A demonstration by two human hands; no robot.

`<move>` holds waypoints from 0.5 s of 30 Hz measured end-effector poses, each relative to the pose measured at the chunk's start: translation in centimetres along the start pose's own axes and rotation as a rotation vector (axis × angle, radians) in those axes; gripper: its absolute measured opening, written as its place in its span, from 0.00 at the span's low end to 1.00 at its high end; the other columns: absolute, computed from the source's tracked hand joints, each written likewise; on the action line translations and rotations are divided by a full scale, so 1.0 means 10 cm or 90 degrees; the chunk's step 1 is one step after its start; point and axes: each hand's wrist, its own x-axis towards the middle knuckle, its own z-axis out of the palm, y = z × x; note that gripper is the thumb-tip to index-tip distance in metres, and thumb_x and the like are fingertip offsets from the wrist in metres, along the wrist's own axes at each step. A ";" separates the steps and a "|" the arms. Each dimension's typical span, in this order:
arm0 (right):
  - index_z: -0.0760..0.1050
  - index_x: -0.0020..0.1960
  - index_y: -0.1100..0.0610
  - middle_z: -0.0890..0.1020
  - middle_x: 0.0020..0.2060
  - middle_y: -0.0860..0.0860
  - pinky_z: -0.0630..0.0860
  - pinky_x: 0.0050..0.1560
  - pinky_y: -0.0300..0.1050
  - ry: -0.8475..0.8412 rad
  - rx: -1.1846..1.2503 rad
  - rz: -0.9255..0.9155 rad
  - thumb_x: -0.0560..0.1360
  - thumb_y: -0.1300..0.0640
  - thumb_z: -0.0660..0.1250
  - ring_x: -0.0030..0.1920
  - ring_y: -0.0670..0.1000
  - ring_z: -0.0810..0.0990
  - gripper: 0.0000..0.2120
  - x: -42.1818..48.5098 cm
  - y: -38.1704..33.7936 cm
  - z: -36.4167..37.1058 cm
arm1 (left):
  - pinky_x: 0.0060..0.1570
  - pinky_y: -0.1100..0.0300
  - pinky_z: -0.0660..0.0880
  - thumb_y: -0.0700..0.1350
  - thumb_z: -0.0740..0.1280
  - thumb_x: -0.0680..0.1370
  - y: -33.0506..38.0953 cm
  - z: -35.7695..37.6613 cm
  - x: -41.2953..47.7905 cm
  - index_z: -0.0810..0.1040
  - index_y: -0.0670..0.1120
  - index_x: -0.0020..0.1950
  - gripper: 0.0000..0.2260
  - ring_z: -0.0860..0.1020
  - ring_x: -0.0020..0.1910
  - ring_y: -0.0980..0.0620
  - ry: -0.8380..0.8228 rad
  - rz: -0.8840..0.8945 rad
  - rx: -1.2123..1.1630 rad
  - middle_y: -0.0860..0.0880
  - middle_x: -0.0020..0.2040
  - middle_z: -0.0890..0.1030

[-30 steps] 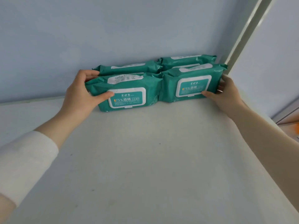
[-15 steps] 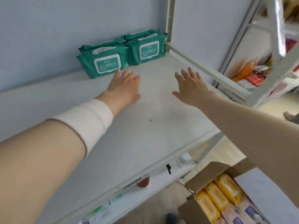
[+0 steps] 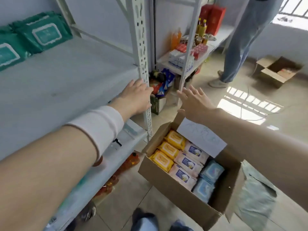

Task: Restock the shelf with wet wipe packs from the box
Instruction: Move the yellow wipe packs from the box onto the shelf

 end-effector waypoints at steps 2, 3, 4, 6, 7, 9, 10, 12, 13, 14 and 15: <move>0.49 0.76 0.57 0.57 0.74 0.57 0.52 0.74 0.59 -0.050 0.009 0.046 0.78 0.44 0.58 0.76 0.60 0.50 0.34 -0.28 0.35 0.35 | 0.75 0.48 0.49 0.54 0.59 0.79 0.40 0.20 0.12 0.58 0.45 0.75 0.27 0.54 0.76 0.44 -0.038 0.040 0.008 0.44 0.75 0.60; 0.49 0.76 0.57 0.57 0.74 0.57 0.52 0.74 0.59 -0.082 0.016 0.074 0.78 0.44 0.58 0.76 0.60 0.50 0.34 -0.40 0.49 0.54 | 0.75 0.48 0.49 0.54 0.59 0.79 0.57 0.32 0.18 0.57 0.45 0.75 0.28 0.53 0.76 0.44 -0.059 0.057 0.010 0.44 0.76 0.60; 0.49 0.76 0.57 0.57 0.75 0.57 0.51 0.74 0.60 -0.114 0.023 0.100 0.78 0.43 0.58 0.76 0.60 0.50 0.34 -0.52 0.62 0.72 | 0.75 0.47 0.49 0.54 0.59 0.79 0.73 0.45 0.23 0.57 0.45 0.76 0.28 0.53 0.77 0.44 -0.080 0.074 0.006 0.44 0.76 0.59; 0.48 0.76 0.56 0.56 0.75 0.56 0.51 0.74 0.60 -0.174 0.033 0.141 0.78 0.44 0.57 0.76 0.60 0.49 0.34 -0.71 0.80 1.07 | 0.75 0.48 0.51 0.54 0.59 0.79 1.01 0.72 0.31 0.57 0.45 0.75 0.28 0.54 0.76 0.44 -0.125 0.105 -0.007 0.44 0.76 0.60; 0.48 0.76 0.56 0.55 0.76 0.56 0.50 0.74 0.60 -0.202 0.042 0.156 0.78 0.44 0.57 0.76 0.60 0.49 0.33 -0.80 0.86 1.25 | 0.75 0.48 0.51 0.54 0.59 0.79 1.13 0.85 0.35 0.57 0.45 0.76 0.28 0.54 0.76 0.44 -0.149 0.117 -0.010 0.44 0.76 0.60; 0.46 0.77 0.55 0.53 0.76 0.56 0.50 0.74 0.60 -0.261 0.068 0.181 0.79 0.45 0.56 0.76 0.60 0.47 0.33 -0.95 0.92 1.57 | 0.75 0.48 0.50 0.54 0.58 0.79 1.31 1.13 0.42 0.56 0.45 0.76 0.28 0.53 0.76 0.45 -0.194 0.133 -0.016 0.44 0.76 0.60; 0.46 0.77 0.56 0.53 0.76 0.56 0.50 0.74 0.60 -0.288 0.080 0.191 0.79 0.46 0.55 0.76 0.60 0.47 0.32 -1.00 0.94 1.73 | 0.75 0.48 0.50 0.54 0.58 0.79 1.38 1.26 0.45 0.55 0.45 0.76 0.28 0.53 0.76 0.45 -0.215 0.139 -0.022 0.44 0.76 0.59; 0.46 0.77 0.56 0.53 0.76 0.56 0.50 0.74 0.60 -0.329 0.105 0.212 0.79 0.47 0.55 0.76 0.60 0.48 0.32 -1.06 0.93 2.04 | 0.75 0.49 0.50 0.54 0.58 0.79 1.48 1.54 0.54 0.55 0.44 0.76 0.28 0.53 0.76 0.45 -0.253 0.153 -0.045 0.44 0.76 0.59; 0.46 0.77 0.57 0.53 0.76 0.56 0.50 0.74 0.60 -0.346 0.119 0.222 0.79 0.47 0.55 0.76 0.60 0.48 0.32 -1.06 0.92 2.19 | 0.75 0.49 0.50 0.54 0.58 0.79 1.52 1.68 0.61 0.56 0.45 0.76 0.28 0.53 0.76 0.45 -0.274 0.158 -0.059 0.45 0.76 0.60; 0.46 0.77 0.57 0.53 0.76 0.56 0.50 0.74 0.60 -0.367 0.132 0.230 0.79 0.46 0.55 0.76 0.60 0.47 0.32 -1.06 0.88 2.33 | 0.75 0.49 0.50 0.54 0.58 0.79 1.55 1.83 0.68 0.56 0.45 0.76 0.28 0.54 0.76 0.45 -0.296 0.159 -0.073 0.45 0.76 0.60; 0.46 0.77 0.57 0.53 0.76 0.56 0.50 0.74 0.59 -0.390 0.147 0.234 0.80 0.46 0.54 0.77 0.59 0.47 0.32 -1.05 0.83 2.46 | 0.74 0.49 0.51 0.53 0.58 0.79 1.58 1.97 0.75 0.56 0.45 0.76 0.27 0.55 0.76 0.45 -0.323 0.153 -0.088 0.45 0.75 0.61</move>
